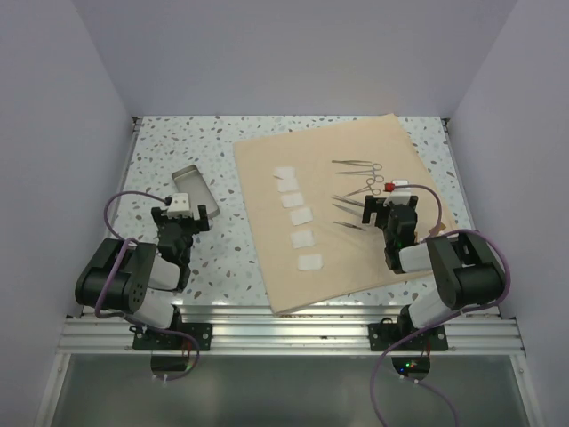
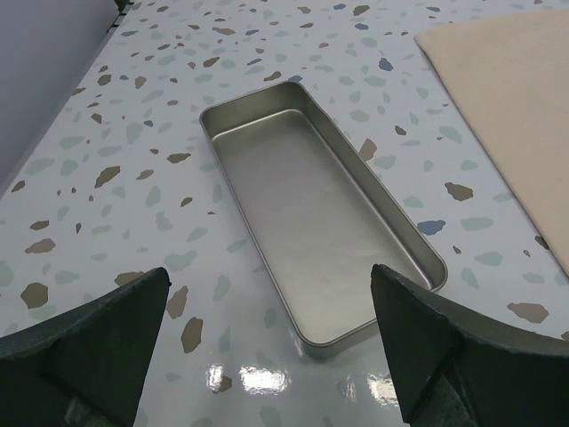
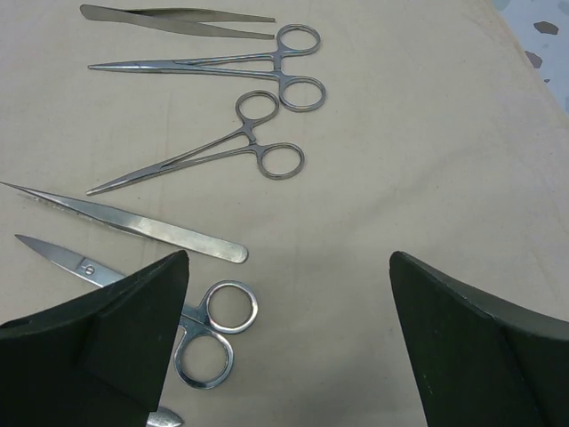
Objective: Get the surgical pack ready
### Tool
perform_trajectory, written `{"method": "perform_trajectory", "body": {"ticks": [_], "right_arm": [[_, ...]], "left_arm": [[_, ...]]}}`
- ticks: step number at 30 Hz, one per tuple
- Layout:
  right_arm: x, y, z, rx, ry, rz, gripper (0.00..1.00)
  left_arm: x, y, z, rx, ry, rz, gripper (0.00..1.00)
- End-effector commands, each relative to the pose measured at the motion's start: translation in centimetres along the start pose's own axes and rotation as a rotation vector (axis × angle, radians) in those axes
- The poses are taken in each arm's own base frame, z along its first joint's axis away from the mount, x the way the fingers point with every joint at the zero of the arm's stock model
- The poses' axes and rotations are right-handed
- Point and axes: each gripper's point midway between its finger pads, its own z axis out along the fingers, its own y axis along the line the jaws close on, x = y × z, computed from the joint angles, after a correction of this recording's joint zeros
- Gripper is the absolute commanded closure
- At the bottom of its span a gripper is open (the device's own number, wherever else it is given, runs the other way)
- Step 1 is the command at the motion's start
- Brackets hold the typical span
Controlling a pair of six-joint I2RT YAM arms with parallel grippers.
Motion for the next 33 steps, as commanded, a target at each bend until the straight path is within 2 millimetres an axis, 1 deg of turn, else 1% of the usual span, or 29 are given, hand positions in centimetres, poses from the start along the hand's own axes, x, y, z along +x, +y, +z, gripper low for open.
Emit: {"method": "perform_trajectory", "body": {"ticks": [1, 4, 5, 8, 9, 10, 11, 12, 13, 14, 15, 16, 17, 18, 19, 20, 21, 22, 23, 24, 25, 26, 27, 28, 29, 30, 31, 32, 33], "right_arm": [[-3.0, 0.1, 0.5, -0.005, -0.098, 0.003, 0.01], [-3.0, 0.2, 0.5, -0.006, -0.098, 0.003, 0.01], [-3.0, 0.2, 0.5, -0.01, -0.098, 0.004, 0.01], [-3.3, 1.1, 0.2, -0.072, -0.116, -0.049, 0.01], [-3.3, 1.2, 0.0, -0.079, -0.119, -0.051, 0.01], [-4.1, 1.0, -0.3, -0.074, -0.137, -0.047, 0.01], [-4.4, 0.9, -0.5, -0.065, -0.143, -0.044, 0.01], [-4.9, 0.7, -0.7, -0.053, -0.148, -0.035, 0.01], [-4.2, -0.2, -1.0, -0.005, -0.092, -0.015, 0.01], [-5.5, -0.7, -1.5, 0.026, -0.094, 0.021, 0.01], [-4.6, -1.3, -1.8, 0.067, 0.011, 0.016, 0.01], [-4.9, -1.6, -2.1, 0.085, 0.023, 0.034, 0.01], [-6.2, -1.7, -2.9, 0.079, -0.007, 0.045, 0.01], [-5.2, -1.9, -3.7, 0.087, 0.029, 0.055, 0.01], [-5.1, -2.1, -4.4, 0.118, 0.038, 0.152, 0.01], [-7.1, -3.5, -5.5, 0.198, -0.01, 0.226, 0.01], [-4.8, -3.8, -6.8, 0.233, 0.11, 0.24, 0.01], [-4.8, -4.0, -7.6, 0.266, 0.137, 0.313, 0.01], [-6.0, -3.7, -8.3, 0.25, 0.141, 0.342, 0.01], [-5.0, -3.1, -9.0, 0.215, 0.206, 0.324, 0.01], [-5.2, -2.4, -9.2, 0.164, 0.213, 0.314, 0.01], [-5.2, -1.6, -9.4, 0.117, 0.225, 0.31, 0.01], [-5.1, -1.0, -9.6, 0.084, 0.246, 0.314, 0.01], [-5.0, -0.6, -9.6, 0.068, 0.262, 0.322, 0.01], [-5.7, -0.1, -9.5, 0.043, 0.268, 0.327, 0.01], [-4.7, 0.5, -9.4, 0.017, 0.328, 0.31, 0.01], [-4.6, 0.7, -9.2, 0.01, 0.353, 0.297, 0.04], [-5.4, 0.9, -8.9, 0.0, 0.361, 0.288, 0.05], [-4.2, 1.0, -8.6, 0.002, 0.42, 0.258, 0.07]], "left_arm": [[-4.2, 0.9, 0.8, -0.043, -0.149, -0.008, 0.01], [-4.1, 0.9, 0.6, -0.043, -0.149, -0.007, 0.01], [-4.5, 0.9, 0.5, -0.042, -0.167, -0.01, 0.01], [-4.6, 1.4, -0.4, -0.059, -0.177, -0.018, 0.01], [-5.5, 1.7, -0.7, -0.07, -0.203, -0.032, 0.01], [-5.7, 2.0, -0.8, -0.089, -0.206, -0.037, 0.01], [-5.2, 2.9, -0.7, -0.142, -0.168, -0.04, 0.01], [-6.2, 3.1, -0.8, -0.161, -0.18, -0.104, 0.01], [-6.2, 3.6, -0.7, -0.195, -0.158, -0.128, 0.01], [-5.7, 4.4, -0.3, -0.261, -0.093, -0.143, 0.01], [-6.4, 4.8, -0.3, -0.294, -0.1, -0.217, 0.01], [-6.4, 5.1, -0.3, -0.323, -0.085, -0.248, 0.01], [-6.4, 5.1, -0.2, -0.349, -0.035, -0.296, 0.01], [-6.4, 5.2, -0.3, -0.359, -0.019, -0.311, 0.01], [-5.6, 5.2, -0.6, -0.371, 0.024, -0.319, 0.01], [-6.9, 5.0, -0.8, -0.359, -0.008, -0.388, 0.01], [-7.2, 4.8, -1.0, -0.346, -0.012, -0.408, 0.01], [-7.6, 4.5, -1.2, -0.329, -0.017, -0.428, 0.01], [-8.4, 3.9, -1.6, -0.285, -0.027, -0.463, 0.01], [-8.8, 3.7, -1.9, -0.271, -0.031, -0.482, 0.01], [-8.2, 3.6, -2.3, -0.272, 0.003, -0.499, 0.01], [-9.7, 3.3, -2.6, -0.262, -0.027, -0.59, 0.0], [-9.9, 3.1, -2.8, -0.255, -0.016, -0.612, 0.01], [-9.2, 2.9, -3.2, -0.255, 0.028, -0.619, 0.01], [-10.6, 2.4, -3.3, -0.223, 0.018, -0.66, 0.01], [-10.9, 2.3, -3.4, -0.219, 0.028, -0.673, 0.01], [-11.1, 1.8, -3.7, -0.206, 0.066, -0.686, 0.01], [-11.4, 1.3, -3.8, -0.182, 0.084, -0.708, 0.0], [-11.5, 0.7, -4.0, -0.148, 0.105, -0.699, 0.01]]}}
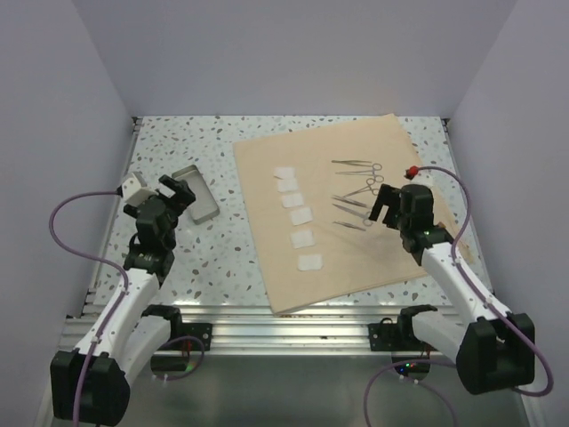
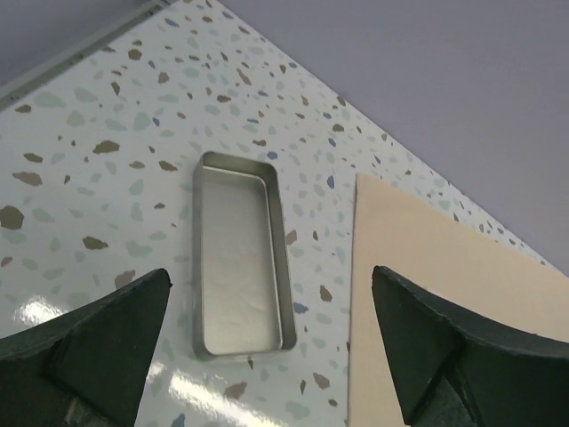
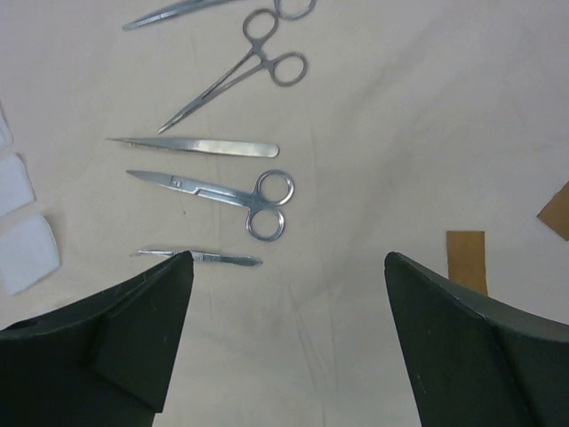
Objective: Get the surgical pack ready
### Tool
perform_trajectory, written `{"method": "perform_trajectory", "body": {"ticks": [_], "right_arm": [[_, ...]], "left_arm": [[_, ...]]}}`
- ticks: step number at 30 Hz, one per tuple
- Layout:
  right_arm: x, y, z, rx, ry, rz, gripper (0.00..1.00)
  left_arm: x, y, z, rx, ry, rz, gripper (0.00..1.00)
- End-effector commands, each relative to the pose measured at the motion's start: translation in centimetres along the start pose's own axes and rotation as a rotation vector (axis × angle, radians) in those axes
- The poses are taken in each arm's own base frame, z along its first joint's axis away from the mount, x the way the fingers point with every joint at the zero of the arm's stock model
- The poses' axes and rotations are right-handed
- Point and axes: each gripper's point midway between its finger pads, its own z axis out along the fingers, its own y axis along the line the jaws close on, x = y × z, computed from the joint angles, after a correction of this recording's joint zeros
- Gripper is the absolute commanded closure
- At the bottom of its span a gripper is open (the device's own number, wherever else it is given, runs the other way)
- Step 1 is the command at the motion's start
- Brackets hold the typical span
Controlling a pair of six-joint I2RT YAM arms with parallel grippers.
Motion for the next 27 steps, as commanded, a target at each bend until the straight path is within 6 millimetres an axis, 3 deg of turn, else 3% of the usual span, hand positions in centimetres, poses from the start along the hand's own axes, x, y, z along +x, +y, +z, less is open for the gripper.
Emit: {"method": "perform_trajectory", "body": {"ticks": [1, 4, 6, 7, 8, 10, 11, 12, 13, 16, 18, 24, 27], "right_arm": [[1.5, 0.9, 0.1, -0.019, 0.159, -0.034, 0.09], [1.8, 1.7, 0.9, -0.037, 0.208, -0.019, 0.09], [1.2, 3.3, 1.1, -0.101, 0.234, -0.012, 0.16], [2.1, 5.0, 1.3, -0.178, 0.298, -0.013, 0.2], [1.0, 6.3, 1.2, -0.22, 0.301, -0.011, 0.22], [2.2, 8.0, 0.1, -0.274, 0.398, -0.054, 0.22], [1.0, 8.7, 0.0, -0.261, 0.393, -0.084, 0.22], [2.2, 8.3, -1.1, -0.223, 0.472, -0.125, 0.22], [2.4, 9.1, -1.9, -0.228, 0.499, -0.173, 0.22], [1.5, 8.4, -3.3, -0.166, 0.523, -0.224, 0.22], [0.8, 8.2, -2.9, -0.161, 0.49, -0.271, 0.24], [0.5, 9.4, 1.6, -0.161, 0.514, -0.367, 0.53], [-0.1, 9.8, 3.1, -0.157, 0.511, -0.413, 0.57]], "left_arm": [[0.6, -1.9, -1.4, 0.045, 0.155, -0.043, 0.01], [2.8, -3.5, -2.2, 0.141, 0.283, -0.021, 0.01], [5.0, -4.5, -3.2, 0.213, 0.399, -0.017, 0.01], [5.6, -4.3, -3.5, 0.213, 0.431, -0.003, 0.01], [6.5, -5.2, -4.5, 0.284, 0.487, 0.008, 0.01], [7.6, -4.6, -5.6, 0.27, 0.569, 0.024, 0.01], [8.3, -4.3, -6.0, 0.265, 0.615, 0.051, 0.01], [8.7, -3.9, -6.4, 0.25, 0.649, 0.065, 0.03], [9.4, -3.0, -7.1, 0.209, 0.711, 0.086, 0.04], [9.3, -2.6, -8.1, 0.202, 0.781, 0.155, 0.07], [8.9, -2.7, -8.3, 0.203, 0.793, 0.172, 0.09], [7.4, -6.3, -7.2, 0.313, 0.788, 0.207, 0.16], [6.7, -7.8, -6.7, 0.34, 0.77, 0.272, 0.18]]}}
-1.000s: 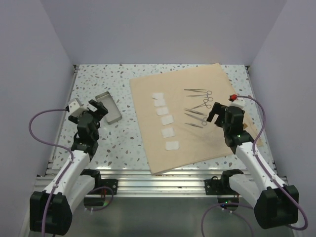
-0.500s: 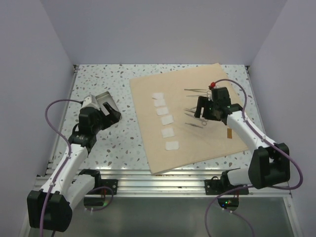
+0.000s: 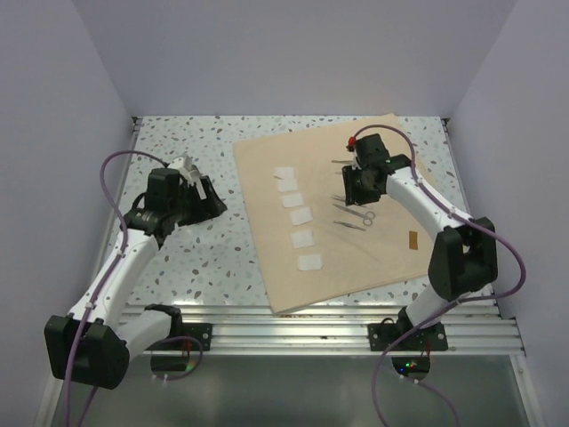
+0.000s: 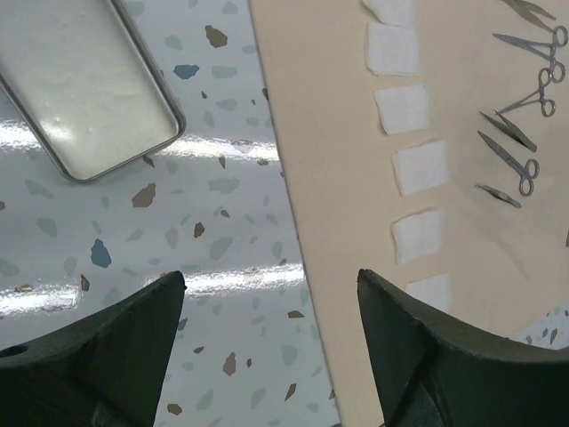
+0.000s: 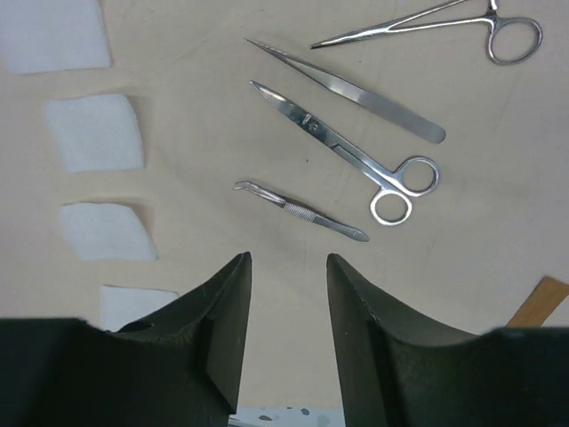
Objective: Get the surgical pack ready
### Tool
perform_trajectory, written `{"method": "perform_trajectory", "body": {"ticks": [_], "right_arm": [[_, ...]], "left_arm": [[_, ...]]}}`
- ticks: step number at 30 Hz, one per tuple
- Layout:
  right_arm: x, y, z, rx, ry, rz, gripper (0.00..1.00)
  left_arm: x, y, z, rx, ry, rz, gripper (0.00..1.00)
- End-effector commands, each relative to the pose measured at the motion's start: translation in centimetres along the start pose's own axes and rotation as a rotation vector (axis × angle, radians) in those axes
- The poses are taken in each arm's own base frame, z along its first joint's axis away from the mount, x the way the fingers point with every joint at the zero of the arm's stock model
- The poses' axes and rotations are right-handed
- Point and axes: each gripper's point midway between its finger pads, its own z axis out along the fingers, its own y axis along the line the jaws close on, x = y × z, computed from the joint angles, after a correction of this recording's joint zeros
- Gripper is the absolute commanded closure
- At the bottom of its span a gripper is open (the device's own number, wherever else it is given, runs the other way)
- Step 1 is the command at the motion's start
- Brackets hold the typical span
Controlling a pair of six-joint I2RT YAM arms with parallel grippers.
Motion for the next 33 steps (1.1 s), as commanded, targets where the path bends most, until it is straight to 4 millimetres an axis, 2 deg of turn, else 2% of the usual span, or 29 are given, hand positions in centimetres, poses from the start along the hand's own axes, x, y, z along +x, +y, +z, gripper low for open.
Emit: {"method": "perform_trajectory", "body": {"ticks": [1, 6, 11, 19, 26, 33], "right_arm": [[-1.5, -1.1, 1.4, 0.062, 0.017, -0.102, 0.56], [-1.5, -2.9, 4.1, 0.143, 0.057, -0.196, 0.52], [-1.9, -2.5, 6.5, 0.12, 0.076, -0.212, 0.51], [-3.5, -2.9, 8.6, 0.151, 0.063, -0.268, 0.44], [-4.3, -2.2, 10.6, 0.122, 0.057, -0.283, 0.44], [-4.0, -1.5, 12.1, 0.081, 0.079, -0.302, 0.48]], "left_arm": [[-1.8, -2.4, -0.8, 0.049, -0.018, 0.121, 0.18], [-1.5, -2.4, -0.3, 0.042, -0.006, 0.122, 0.2], [-0.9, -2.1, -0.3, 0.032, 0.018, 0.124, 0.21], [-0.5, -2.0, -0.2, 0.032, 0.037, 0.113, 0.22], [-0.3, -2.4, 0.2, 0.054, 0.039, 0.091, 0.22], [-0.1, -2.5, 0.1, 0.059, 0.04, 0.095, 0.23]]}}
